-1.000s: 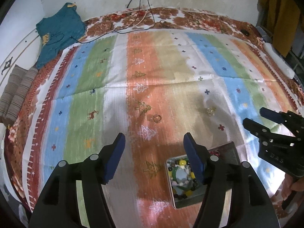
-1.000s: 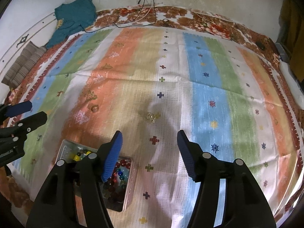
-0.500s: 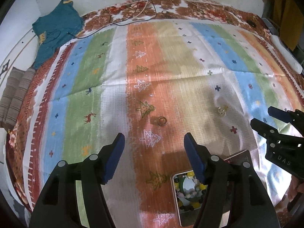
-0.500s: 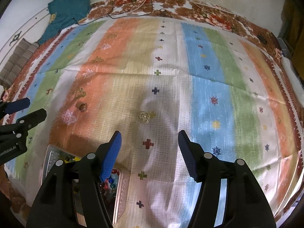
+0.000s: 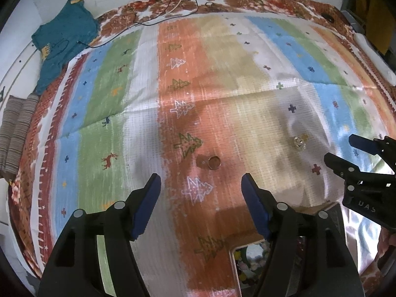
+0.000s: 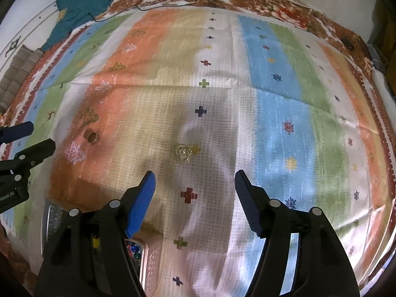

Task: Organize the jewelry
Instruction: 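Move both tools toward the two small gold rings on the cloth, then grasp one gold ring with the left tool while the right tool grasps the other ring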

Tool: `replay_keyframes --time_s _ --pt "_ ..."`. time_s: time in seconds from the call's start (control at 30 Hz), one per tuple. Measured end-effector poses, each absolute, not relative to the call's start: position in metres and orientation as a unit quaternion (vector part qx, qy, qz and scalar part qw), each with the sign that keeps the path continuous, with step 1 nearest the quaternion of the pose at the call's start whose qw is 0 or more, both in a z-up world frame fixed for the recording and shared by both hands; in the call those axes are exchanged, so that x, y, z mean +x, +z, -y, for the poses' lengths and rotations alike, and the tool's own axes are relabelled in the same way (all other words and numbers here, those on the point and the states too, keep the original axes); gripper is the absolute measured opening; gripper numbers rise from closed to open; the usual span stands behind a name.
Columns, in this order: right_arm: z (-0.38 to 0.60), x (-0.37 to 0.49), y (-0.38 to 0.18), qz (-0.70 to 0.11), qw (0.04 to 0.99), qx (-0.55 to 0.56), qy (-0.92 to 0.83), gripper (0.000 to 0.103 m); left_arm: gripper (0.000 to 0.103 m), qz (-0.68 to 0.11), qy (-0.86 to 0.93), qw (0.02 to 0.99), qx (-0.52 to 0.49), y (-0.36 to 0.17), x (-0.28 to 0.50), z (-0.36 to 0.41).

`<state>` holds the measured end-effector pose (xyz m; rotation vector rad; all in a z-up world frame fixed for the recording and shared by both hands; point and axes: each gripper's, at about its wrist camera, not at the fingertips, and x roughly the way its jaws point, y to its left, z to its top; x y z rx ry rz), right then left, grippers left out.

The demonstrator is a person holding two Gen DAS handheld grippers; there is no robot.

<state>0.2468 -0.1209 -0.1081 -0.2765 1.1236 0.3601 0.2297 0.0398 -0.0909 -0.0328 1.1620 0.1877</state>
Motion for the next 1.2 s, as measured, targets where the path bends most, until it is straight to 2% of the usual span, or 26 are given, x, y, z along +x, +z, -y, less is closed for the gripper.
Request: replay_keyframes --time_s 0.73,1.2 --pt "0.108 0.274 -0.149 -0.558 0.800 -0.151 0.163 0.066 0.067 -0.585 0.083 0.807 -0.029 -0.134 0.260 -0.060" --pt "0.101 0.291 -0.164 -0.559 0.800 -0.155 0.156 0.066 0.059 -0.602 0.059 0.795 -0.040 -0.151 0.279 -0.061"
